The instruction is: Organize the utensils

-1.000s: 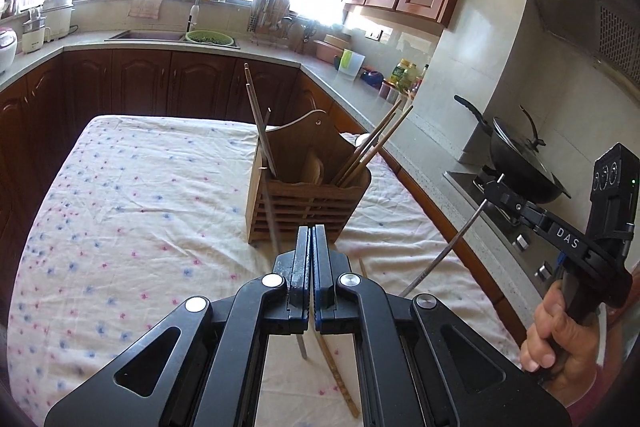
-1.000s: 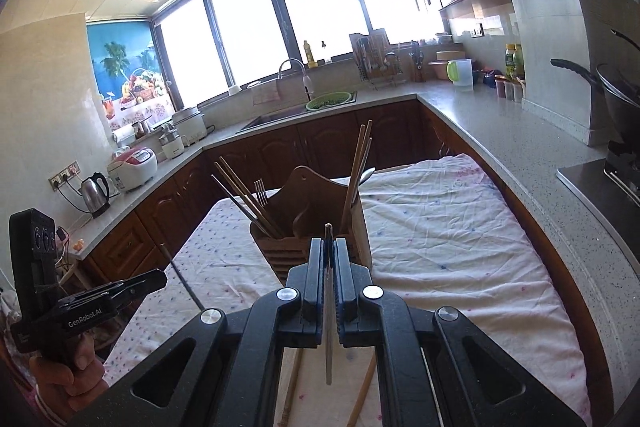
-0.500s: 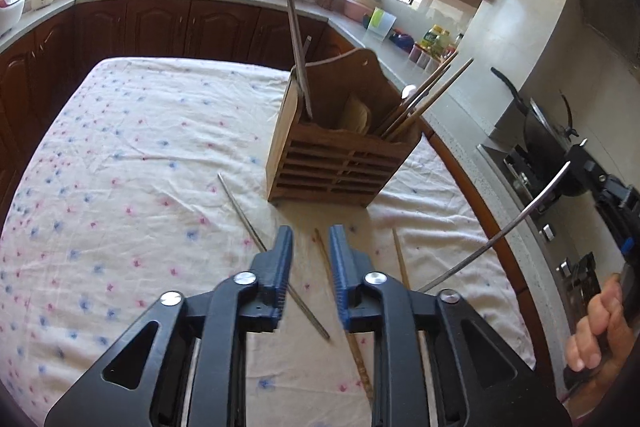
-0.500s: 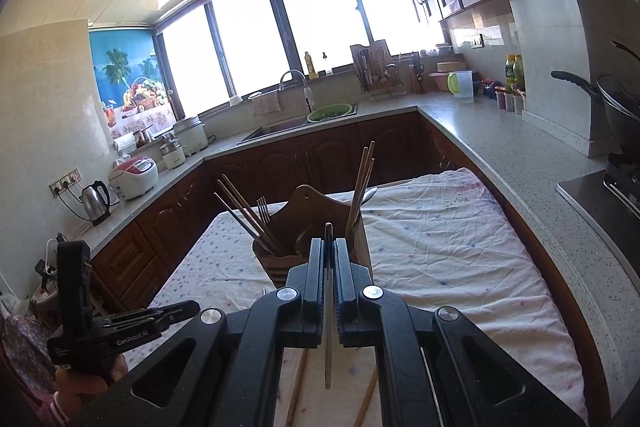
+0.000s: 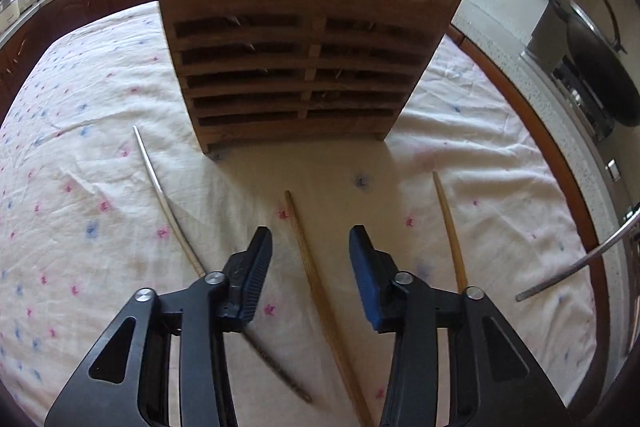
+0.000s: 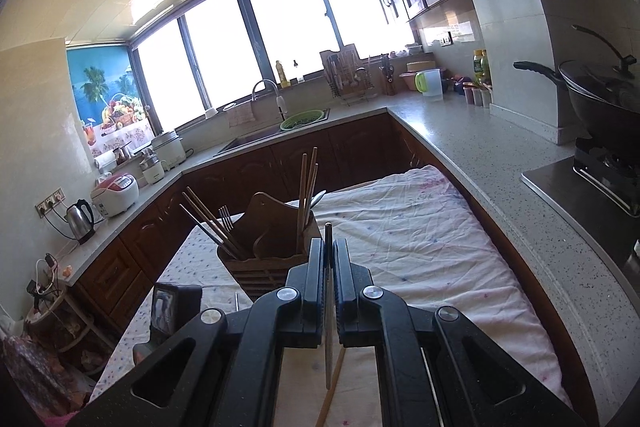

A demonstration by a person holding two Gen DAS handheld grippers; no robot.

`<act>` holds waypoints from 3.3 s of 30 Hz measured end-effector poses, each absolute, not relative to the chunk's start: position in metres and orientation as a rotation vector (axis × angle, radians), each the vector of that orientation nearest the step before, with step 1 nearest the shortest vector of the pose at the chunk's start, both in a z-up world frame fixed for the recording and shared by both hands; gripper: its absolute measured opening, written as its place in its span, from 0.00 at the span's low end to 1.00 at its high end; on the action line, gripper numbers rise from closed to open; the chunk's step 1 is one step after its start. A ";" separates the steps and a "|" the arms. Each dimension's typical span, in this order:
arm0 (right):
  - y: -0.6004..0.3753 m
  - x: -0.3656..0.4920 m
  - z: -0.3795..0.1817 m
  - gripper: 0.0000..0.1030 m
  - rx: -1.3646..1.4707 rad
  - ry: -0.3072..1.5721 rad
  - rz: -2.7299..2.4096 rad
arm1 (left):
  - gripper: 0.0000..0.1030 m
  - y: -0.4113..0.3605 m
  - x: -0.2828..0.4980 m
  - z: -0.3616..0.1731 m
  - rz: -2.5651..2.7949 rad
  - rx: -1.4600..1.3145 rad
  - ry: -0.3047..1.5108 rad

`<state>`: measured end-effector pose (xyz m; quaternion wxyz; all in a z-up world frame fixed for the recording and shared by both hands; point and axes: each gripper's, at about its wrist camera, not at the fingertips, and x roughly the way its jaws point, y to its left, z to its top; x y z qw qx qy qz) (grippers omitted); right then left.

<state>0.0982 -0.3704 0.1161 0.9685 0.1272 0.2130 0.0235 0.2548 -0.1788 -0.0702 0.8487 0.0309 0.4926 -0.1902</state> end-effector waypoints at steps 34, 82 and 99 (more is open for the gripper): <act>-0.343 0.102 0.153 0.04 0.243 0.328 0.124 | 0.05 -0.077 0.186 0.100 -0.481 -0.146 0.630; -0.339 0.241 0.096 0.04 0.291 0.395 0.067 | 0.06 -0.086 0.284 0.088 -0.341 -0.197 0.515; -0.342 0.248 0.087 0.10 0.331 0.448 0.066 | 0.06 -0.086 0.286 0.087 -0.363 -0.209 0.529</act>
